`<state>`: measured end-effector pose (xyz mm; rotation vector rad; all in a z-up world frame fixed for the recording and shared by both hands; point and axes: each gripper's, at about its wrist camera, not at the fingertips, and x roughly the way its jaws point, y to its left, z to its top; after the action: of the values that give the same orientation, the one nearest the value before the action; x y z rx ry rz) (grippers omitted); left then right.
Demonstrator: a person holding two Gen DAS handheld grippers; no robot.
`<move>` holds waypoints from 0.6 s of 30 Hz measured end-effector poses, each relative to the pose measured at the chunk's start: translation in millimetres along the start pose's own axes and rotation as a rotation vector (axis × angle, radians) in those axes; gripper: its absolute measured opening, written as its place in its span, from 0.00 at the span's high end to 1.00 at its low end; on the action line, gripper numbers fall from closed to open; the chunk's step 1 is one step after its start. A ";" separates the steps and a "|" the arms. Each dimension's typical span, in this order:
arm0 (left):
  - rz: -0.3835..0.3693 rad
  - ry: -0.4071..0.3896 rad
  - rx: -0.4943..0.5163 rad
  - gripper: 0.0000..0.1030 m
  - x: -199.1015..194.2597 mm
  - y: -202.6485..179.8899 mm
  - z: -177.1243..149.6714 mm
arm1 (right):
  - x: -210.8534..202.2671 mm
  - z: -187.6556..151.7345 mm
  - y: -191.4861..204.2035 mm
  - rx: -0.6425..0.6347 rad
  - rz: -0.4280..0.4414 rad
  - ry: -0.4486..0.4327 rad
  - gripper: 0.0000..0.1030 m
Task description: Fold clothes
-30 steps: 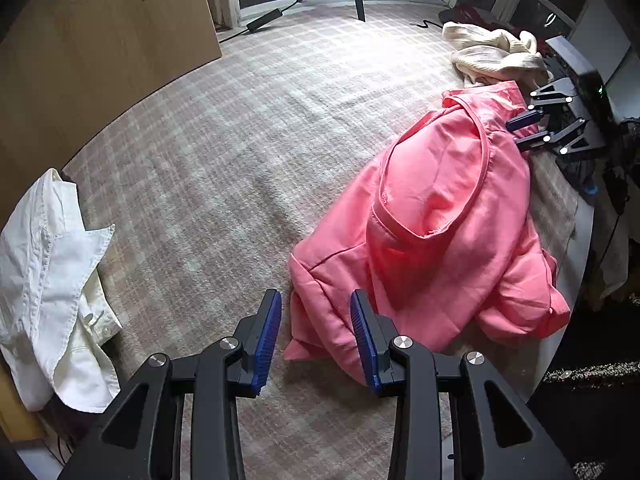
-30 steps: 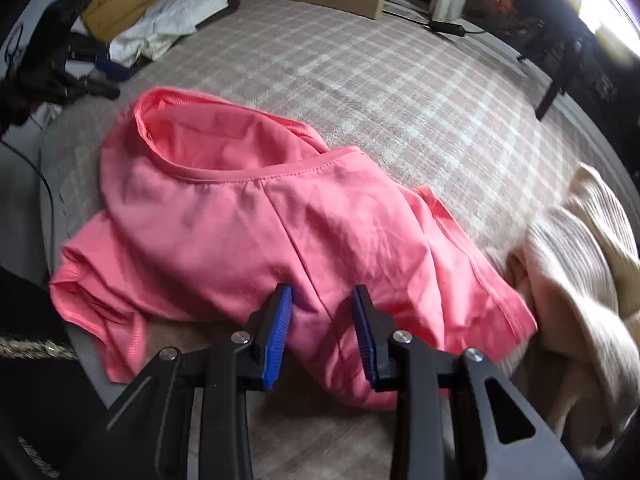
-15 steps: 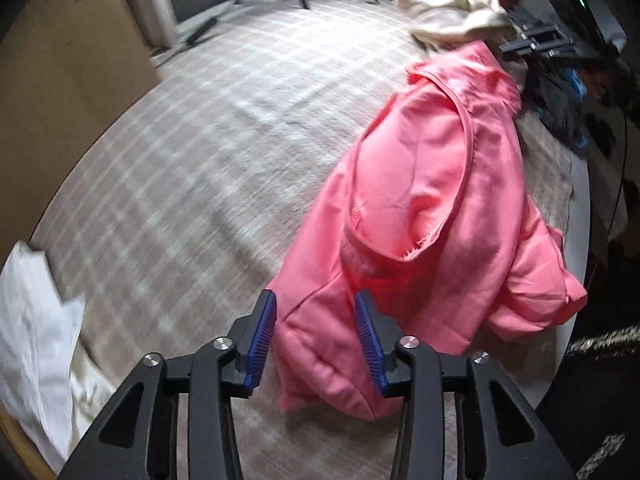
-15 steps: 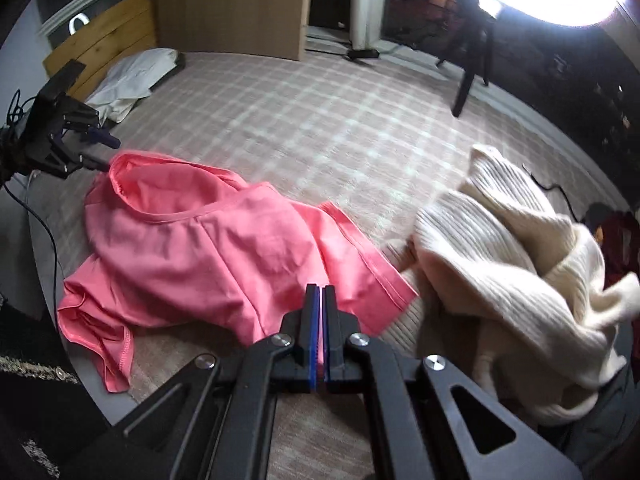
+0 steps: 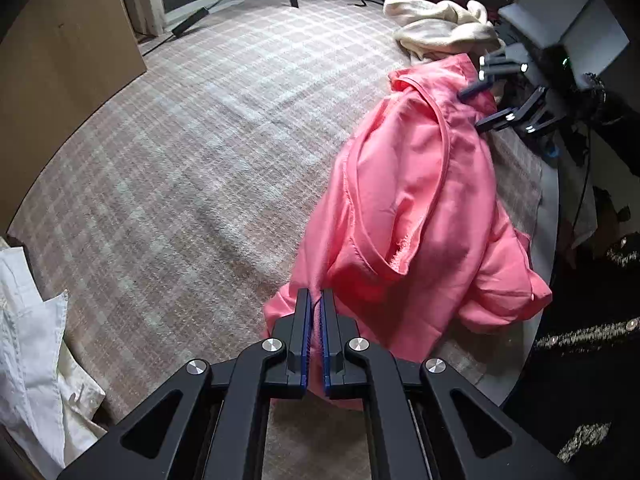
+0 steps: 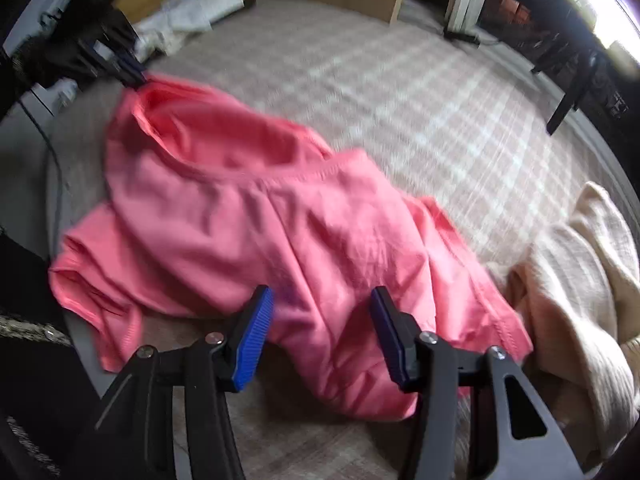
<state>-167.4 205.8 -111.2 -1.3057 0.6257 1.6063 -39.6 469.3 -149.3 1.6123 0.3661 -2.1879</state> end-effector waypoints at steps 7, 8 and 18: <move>0.025 -0.029 -0.097 0.96 -4.0 20.7 -7.0 | -75.1 -14.3 -18.2 0.099 -0.016 -0.204 0.98; 0.049 -0.024 -0.115 0.90 -1.5 25.3 -7.6 | -85.4 -17.6 -25.9 0.139 -0.017 -0.235 0.98; 0.087 -0.072 -0.092 0.67 -11.2 -2.2 1.2 | -72.9 -21.4 -32.7 0.201 -0.046 -0.204 0.98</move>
<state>-166.2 203.9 -100.0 -1.2962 0.5766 1.7633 -17.8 519.2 -87.0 1.4719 0.1281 -2.4637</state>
